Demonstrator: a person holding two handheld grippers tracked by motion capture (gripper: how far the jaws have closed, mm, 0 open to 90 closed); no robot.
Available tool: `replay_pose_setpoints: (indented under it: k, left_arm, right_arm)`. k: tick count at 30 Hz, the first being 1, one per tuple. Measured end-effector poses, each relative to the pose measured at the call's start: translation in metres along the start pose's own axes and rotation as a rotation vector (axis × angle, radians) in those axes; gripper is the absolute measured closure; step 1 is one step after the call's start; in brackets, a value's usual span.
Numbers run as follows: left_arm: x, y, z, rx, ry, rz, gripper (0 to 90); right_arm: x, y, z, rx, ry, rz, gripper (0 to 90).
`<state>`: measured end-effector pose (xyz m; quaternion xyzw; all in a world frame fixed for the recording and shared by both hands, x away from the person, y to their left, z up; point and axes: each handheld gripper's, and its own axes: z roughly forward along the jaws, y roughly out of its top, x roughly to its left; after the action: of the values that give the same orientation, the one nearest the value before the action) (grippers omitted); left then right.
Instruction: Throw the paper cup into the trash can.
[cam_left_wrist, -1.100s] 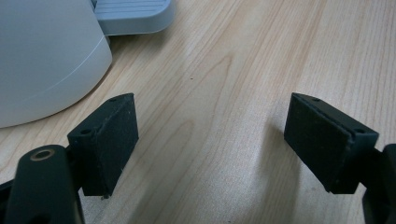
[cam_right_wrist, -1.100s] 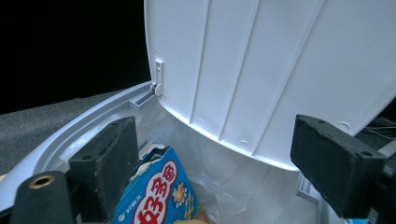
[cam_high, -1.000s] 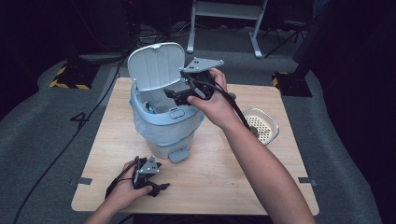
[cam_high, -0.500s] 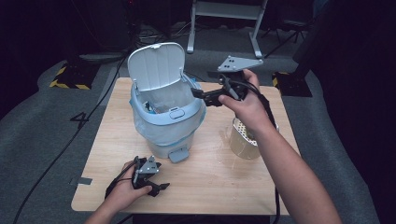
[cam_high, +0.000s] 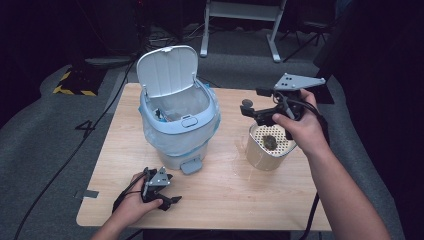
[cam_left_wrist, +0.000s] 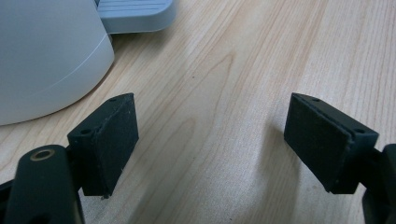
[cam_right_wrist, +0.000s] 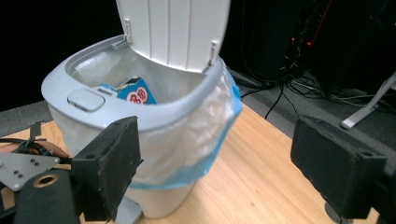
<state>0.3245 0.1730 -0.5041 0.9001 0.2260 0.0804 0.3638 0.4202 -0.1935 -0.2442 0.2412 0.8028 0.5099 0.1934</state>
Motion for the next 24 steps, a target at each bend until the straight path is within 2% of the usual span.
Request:
replay_pose_setpoints:
  k: [11, 18, 24]
  left_arm:
    - [0.001, 0.0, 0.0, -0.001, -0.004, 0.001, 17.6]
    - [0.001, 0.0, 0.0, -0.001, -0.002, 0.001, 17.6]
    - [0.001, 0.0, 0.0, -0.001, -0.001, 0.0, 17.6]
  right_arm:
    - [-0.016, -0.043, -0.038, 0.017, -0.057, 0.055, 17.5]
    - [-0.021, -0.07, -0.053, 0.043, -0.078, 0.081, 18.4]
    - [-0.022, -0.095, -0.067, 0.044, -0.088, 0.112, 20.4]
